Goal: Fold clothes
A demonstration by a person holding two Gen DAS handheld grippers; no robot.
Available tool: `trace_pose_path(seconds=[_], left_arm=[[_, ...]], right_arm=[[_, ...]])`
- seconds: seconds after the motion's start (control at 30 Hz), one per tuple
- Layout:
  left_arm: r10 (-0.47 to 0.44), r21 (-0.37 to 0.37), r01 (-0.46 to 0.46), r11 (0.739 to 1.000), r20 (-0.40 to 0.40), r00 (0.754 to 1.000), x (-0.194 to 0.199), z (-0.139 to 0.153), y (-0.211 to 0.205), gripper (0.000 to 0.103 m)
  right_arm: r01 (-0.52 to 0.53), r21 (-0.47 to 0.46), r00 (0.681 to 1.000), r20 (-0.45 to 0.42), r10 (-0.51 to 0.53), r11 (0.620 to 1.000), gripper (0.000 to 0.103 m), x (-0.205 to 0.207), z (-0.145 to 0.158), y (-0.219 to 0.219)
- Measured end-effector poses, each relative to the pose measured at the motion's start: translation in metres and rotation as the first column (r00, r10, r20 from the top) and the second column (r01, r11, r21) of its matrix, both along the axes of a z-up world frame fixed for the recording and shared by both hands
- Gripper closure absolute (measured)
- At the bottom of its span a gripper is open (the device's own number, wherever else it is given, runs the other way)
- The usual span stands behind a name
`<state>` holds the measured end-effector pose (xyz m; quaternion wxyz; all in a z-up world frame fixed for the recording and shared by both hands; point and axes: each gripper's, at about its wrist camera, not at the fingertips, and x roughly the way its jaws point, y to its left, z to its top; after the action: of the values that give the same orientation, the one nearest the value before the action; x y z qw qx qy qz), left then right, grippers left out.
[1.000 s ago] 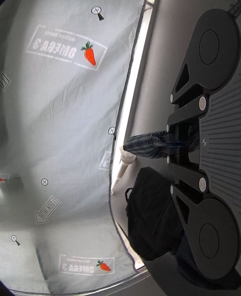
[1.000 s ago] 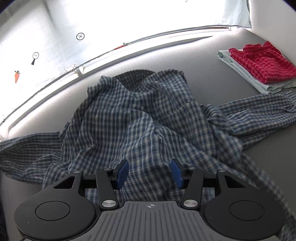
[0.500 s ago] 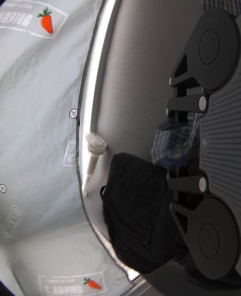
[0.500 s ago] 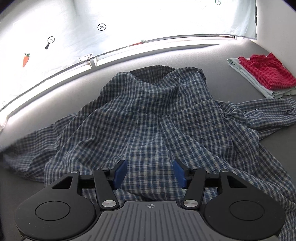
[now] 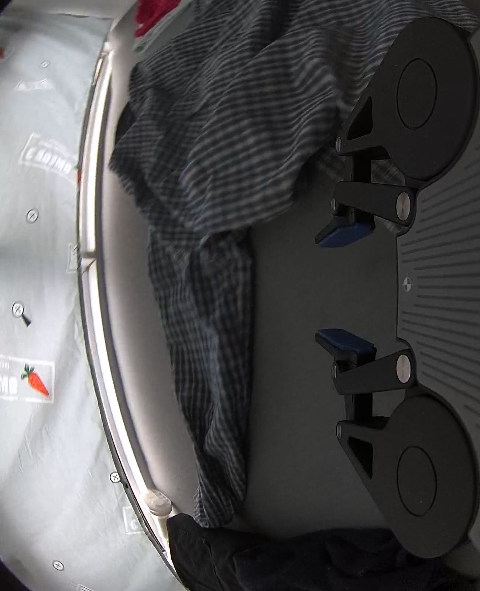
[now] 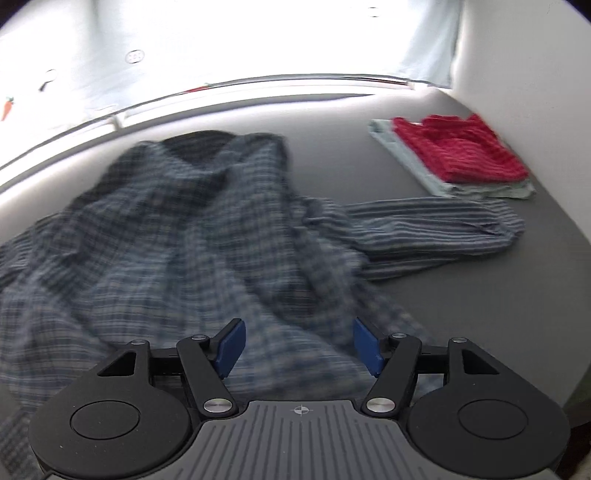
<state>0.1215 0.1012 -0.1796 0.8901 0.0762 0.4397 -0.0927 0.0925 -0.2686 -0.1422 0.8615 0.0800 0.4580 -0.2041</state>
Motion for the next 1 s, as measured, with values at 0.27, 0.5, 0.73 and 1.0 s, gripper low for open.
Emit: trace_pose_path(seconds=[0.27,0.5,0.73,1.0], left_arm=[[0.036,-0.119,-0.045,0.992,-0.078,0.996,-0.011,-0.014,-0.018,0.042],[0.029,-0.208,-0.063,0.976,-0.163,0.986,-0.007,-0.031,-0.005,0.042],[0.117,-0.122,-0.134,0.983,-0.138,0.984,-0.035,-0.032,-0.027,0.093],[0.365,-0.108,-0.393,0.913,-0.214,0.906,-0.056,-0.02,-0.016,0.102]], right_arm=[[-0.011,0.022,0.999,-0.031,0.011,1.0,0.014,-0.04,-0.008,-0.057],[-0.084,0.045,0.992,-0.086,0.088,0.995,0.013,-0.065,-0.036,-0.094],[-0.045,0.009,0.994,-0.097,0.045,0.999,0.013,-0.073,-0.052,-0.11],[-0.048,-0.008,0.995,-0.092,0.047,0.999,0.012,-0.079,-0.056,-0.11]])
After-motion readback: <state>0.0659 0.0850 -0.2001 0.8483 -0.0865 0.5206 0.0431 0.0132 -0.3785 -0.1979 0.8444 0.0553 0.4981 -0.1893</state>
